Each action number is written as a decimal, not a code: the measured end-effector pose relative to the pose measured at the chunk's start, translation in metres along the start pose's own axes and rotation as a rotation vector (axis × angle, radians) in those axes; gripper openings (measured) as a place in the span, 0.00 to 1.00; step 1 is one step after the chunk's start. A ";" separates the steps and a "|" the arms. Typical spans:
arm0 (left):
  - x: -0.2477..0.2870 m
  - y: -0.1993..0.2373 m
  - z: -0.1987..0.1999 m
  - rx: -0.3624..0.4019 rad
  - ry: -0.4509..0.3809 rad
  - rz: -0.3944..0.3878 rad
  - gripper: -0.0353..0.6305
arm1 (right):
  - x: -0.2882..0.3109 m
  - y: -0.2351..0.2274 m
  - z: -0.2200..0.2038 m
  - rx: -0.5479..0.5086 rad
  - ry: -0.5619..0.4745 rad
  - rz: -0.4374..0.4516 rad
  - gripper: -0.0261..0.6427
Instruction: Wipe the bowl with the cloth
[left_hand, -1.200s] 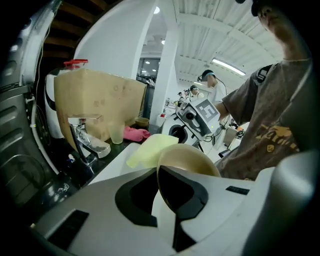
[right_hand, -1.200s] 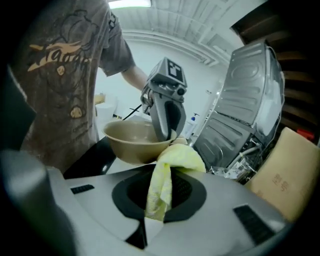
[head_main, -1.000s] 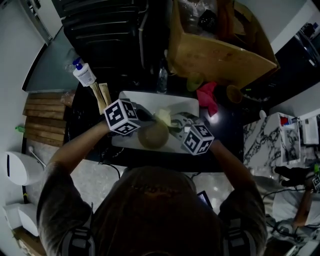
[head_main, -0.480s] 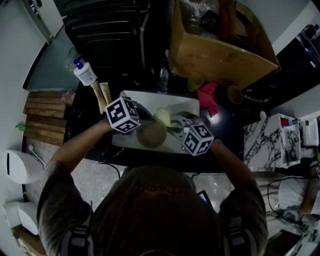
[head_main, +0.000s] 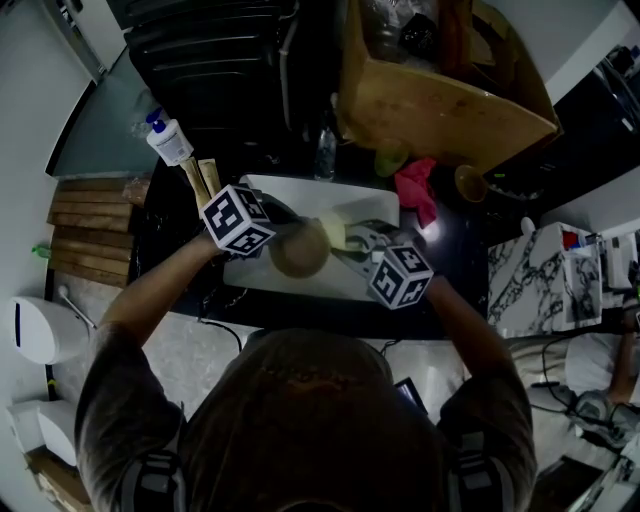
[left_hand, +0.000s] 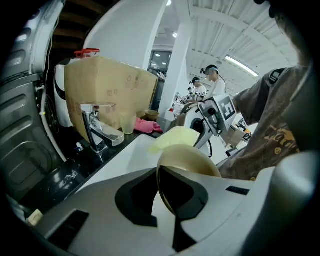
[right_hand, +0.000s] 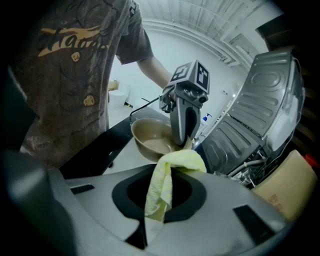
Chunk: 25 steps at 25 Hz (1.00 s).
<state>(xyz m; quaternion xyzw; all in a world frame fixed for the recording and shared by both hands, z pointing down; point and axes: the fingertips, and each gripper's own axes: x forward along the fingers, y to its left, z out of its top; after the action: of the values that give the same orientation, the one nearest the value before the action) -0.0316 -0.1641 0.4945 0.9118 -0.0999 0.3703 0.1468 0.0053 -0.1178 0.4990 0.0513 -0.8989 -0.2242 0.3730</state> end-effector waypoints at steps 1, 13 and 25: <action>-0.001 0.003 0.000 -0.010 -0.008 0.012 0.09 | -0.001 0.001 0.000 0.001 -0.001 0.001 0.07; -0.007 0.025 0.004 -0.104 -0.101 0.152 0.09 | -0.002 0.012 0.006 0.138 -0.067 -0.041 0.07; -0.021 0.049 0.022 -0.332 -0.392 0.383 0.09 | -0.014 -0.016 0.001 0.505 -0.218 -0.276 0.07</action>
<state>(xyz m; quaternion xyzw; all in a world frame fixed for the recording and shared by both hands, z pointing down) -0.0470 -0.2156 0.4742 0.8941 -0.3549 0.1872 0.1991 0.0135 -0.1278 0.4828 0.2398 -0.9454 -0.0462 0.2157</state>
